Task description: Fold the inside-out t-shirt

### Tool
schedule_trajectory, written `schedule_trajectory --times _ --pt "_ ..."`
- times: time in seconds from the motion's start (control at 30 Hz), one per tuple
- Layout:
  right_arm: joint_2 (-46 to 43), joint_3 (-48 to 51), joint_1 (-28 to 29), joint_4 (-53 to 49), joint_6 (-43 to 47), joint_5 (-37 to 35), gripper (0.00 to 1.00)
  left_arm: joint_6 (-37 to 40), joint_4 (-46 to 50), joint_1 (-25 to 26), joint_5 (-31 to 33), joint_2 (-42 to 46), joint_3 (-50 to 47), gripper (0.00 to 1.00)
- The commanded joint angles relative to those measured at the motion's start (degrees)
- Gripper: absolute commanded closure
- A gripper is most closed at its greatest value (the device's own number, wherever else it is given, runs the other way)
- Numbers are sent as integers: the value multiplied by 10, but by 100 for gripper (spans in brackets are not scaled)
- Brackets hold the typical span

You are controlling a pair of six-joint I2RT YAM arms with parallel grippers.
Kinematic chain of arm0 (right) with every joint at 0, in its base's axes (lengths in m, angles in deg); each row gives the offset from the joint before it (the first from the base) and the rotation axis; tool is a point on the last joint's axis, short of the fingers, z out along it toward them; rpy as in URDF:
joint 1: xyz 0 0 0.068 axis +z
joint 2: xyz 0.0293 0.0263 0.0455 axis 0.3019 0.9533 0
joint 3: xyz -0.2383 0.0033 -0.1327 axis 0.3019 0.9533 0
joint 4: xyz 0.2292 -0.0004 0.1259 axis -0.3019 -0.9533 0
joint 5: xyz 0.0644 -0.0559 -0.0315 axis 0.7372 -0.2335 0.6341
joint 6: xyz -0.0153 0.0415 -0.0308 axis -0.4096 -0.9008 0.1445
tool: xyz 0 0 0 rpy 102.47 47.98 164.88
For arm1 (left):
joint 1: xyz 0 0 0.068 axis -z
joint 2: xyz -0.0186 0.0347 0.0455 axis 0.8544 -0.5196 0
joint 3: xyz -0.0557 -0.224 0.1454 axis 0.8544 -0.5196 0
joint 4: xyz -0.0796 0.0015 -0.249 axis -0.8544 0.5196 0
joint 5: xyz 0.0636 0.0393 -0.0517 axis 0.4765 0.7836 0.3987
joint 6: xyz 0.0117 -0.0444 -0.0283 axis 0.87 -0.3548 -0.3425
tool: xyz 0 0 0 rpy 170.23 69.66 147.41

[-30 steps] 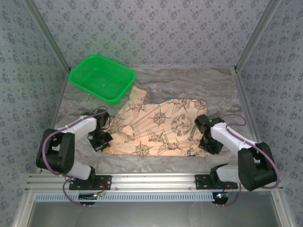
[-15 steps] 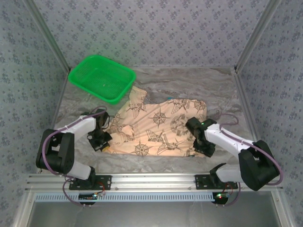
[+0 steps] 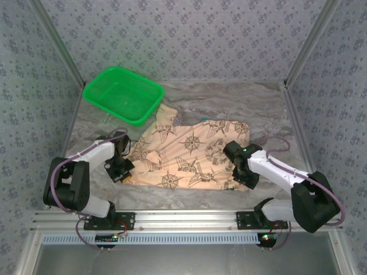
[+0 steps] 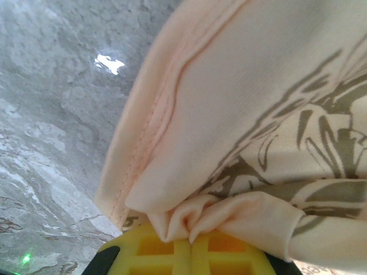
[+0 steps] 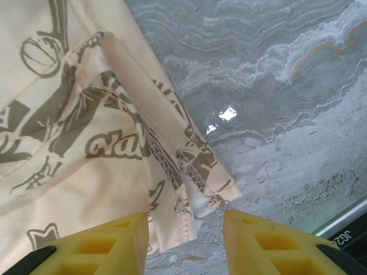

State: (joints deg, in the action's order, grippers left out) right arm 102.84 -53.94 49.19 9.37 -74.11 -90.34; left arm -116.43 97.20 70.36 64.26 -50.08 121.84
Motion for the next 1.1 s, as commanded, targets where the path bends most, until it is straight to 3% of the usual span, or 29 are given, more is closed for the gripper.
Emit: schedule_trajectory --times 0.0,0.23,0.43,0.6,0.67,0.73,0.93,1.07 --pt "-6 19 10 -1 -35 1 59 3 -6 -5 16 3 -13 100" --pt "16 6 33 -17 -46 -27 60 4 -4 -10 16 4 -10 100" --pt "39 -8 51 -27 -61 -43 69 5 -3 -18 15 11 -10 100" --pt "64 -24 98 -36 -109 -62 63 11 -5 -30 15 14 -14 100" --pt "63 -8 106 -9 -137 -39 62 13 -7 -36 12 16 -20 100" --pt "60 9 110 13 -158 -36 67 17 -8 -41 8 18 -23 100" --pt "59 23 120 9 -171 -56 97 27 -11 -59 8 19 -27 100" --pt "70 -22 128 -52 -180 -101 100 25 -11 -70 18 25 -31 100"
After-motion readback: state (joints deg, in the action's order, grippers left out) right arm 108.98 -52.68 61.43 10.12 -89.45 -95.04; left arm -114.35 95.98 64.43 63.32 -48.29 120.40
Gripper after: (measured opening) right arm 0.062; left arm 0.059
